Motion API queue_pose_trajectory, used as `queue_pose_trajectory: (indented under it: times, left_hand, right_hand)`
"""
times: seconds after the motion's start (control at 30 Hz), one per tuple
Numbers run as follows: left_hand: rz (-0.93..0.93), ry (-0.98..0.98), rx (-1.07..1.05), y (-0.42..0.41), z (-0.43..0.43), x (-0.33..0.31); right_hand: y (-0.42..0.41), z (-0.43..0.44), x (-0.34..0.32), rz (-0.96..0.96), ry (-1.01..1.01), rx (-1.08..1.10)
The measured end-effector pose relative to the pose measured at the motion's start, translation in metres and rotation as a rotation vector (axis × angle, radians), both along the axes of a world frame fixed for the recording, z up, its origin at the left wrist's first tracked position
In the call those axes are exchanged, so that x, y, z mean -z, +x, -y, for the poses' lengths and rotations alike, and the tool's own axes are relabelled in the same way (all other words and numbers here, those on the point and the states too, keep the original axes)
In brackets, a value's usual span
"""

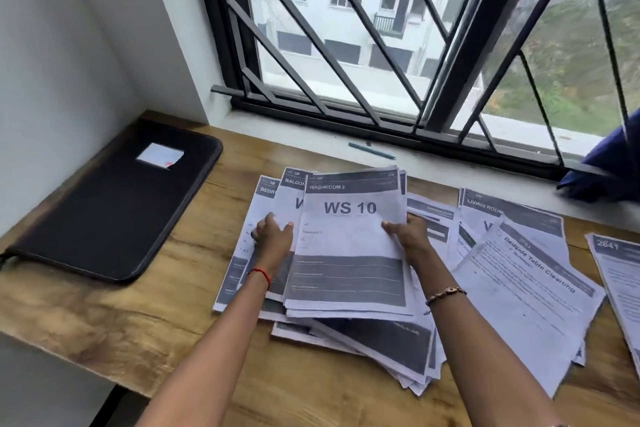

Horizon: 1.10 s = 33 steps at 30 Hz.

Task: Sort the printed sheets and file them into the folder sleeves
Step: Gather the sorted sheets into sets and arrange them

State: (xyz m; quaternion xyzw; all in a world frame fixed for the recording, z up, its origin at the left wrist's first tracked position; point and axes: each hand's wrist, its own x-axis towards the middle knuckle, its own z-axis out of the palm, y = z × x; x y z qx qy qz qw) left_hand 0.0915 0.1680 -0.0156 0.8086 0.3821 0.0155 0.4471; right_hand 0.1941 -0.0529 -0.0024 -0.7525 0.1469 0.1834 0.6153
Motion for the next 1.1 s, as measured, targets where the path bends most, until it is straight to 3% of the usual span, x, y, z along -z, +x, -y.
queue_pose_trajectory:
  times: [0.3, 0.43, 0.7, 0.9, 0.97, 1.1]
  left_hand:
    - [-0.139, 0.023, 0.16, 0.019, -0.041, 0.005]
    - [-0.072, -0.002, 0.242, 0.021, -0.049, 0.009]
    - [0.031, 0.0, 0.256, 0.017, -0.049, 0.013]
    - [0.254, -0.114, 0.171, 0.016, -0.043, 0.002]
    - [0.282, -0.016, 0.11, 0.013, -0.044, 0.005]
    - [0.068, 0.241, -0.024, 0.006, -0.055, 0.011]
  right_hand:
    - [-0.018, -0.043, 0.011, 0.102, -0.288, -0.04]
    - [-0.019, -0.053, 0.011, 0.11, -0.373, -0.076]
    - [-0.022, -0.056, 0.012, 0.061, -0.239, -0.022]
    - [-0.014, -0.041, 0.007, 0.044, -0.112, 0.094]
    - [-0.011, -0.031, 0.003, 0.028, -0.053, 0.159]
    - [-0.01, -0.002, 0.001, -0.061, 0.121, 0.302]
